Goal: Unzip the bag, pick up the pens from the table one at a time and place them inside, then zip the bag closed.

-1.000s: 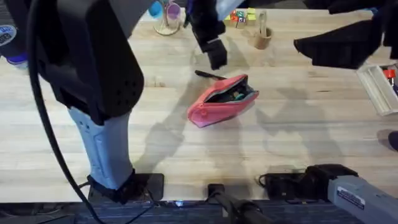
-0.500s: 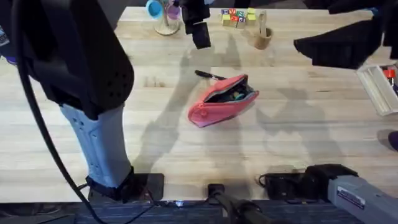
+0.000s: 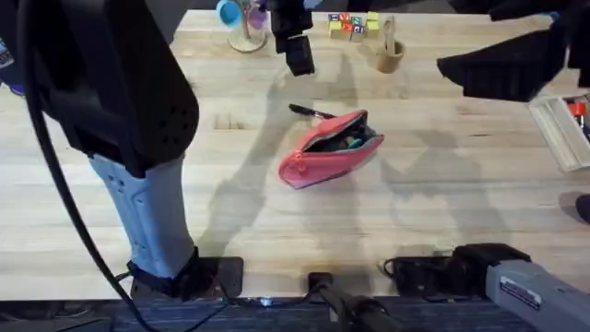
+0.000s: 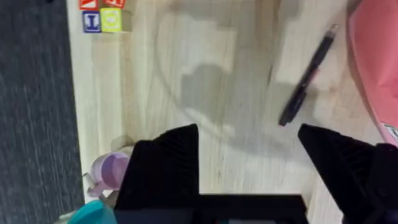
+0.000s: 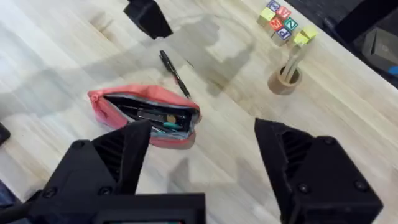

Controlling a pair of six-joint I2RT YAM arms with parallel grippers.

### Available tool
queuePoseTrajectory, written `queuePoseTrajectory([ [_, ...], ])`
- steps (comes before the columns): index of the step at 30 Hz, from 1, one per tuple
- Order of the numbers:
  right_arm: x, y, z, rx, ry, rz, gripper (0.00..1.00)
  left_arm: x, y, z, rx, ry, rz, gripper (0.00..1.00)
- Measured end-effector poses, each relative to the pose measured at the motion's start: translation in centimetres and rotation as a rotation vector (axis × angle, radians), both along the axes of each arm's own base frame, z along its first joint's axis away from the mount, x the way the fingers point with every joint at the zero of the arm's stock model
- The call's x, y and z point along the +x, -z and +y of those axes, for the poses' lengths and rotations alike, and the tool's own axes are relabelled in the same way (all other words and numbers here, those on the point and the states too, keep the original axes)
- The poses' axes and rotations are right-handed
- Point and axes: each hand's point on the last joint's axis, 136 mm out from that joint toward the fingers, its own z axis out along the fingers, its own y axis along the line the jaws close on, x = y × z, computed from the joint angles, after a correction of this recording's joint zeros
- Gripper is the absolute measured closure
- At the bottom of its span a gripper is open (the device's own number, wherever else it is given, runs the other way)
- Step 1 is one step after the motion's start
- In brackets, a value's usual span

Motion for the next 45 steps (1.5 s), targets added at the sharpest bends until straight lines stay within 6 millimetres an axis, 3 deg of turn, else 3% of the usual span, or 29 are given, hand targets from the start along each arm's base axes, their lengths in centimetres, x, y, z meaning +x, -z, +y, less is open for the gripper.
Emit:
queuePoseTrajectory([
  [11,0.1,0.1,-0.3,-0.011,0.011,0.000,0.006,-3.1,3.4,0.8,0.078,0.243,0.072,0.006],
  [18,0.1,0.1,-0.2,-0.011,0.011,0.000,0.006,-3.9,6.2,1.0,0.102,0.335,0.081,0.006],
  [30,0.1,0.1,-0.3,-0.012,0.012,0.000,0.005,-5.7,10.3,-1.3,0.108,0.413,0.082,0.006],
  [35,0.1,0.1,-0.3,-0.012,0.012,0.000,0.005,-5.5,11.2,-2.0,0.103,0.410,0.076,0.006],
  [39,0.1,0.1,-0.3,-0.012,0.012,0.000,0.005,-5.4,13.0,-2.0,0.109,0.389,0.113,0.016],
  [45,0.1,0.1,-0.3,-0.012,0.012,0.000,0.006,-5.2,13.1,-2.0,0.102,0.368,0.129,0.041],
])
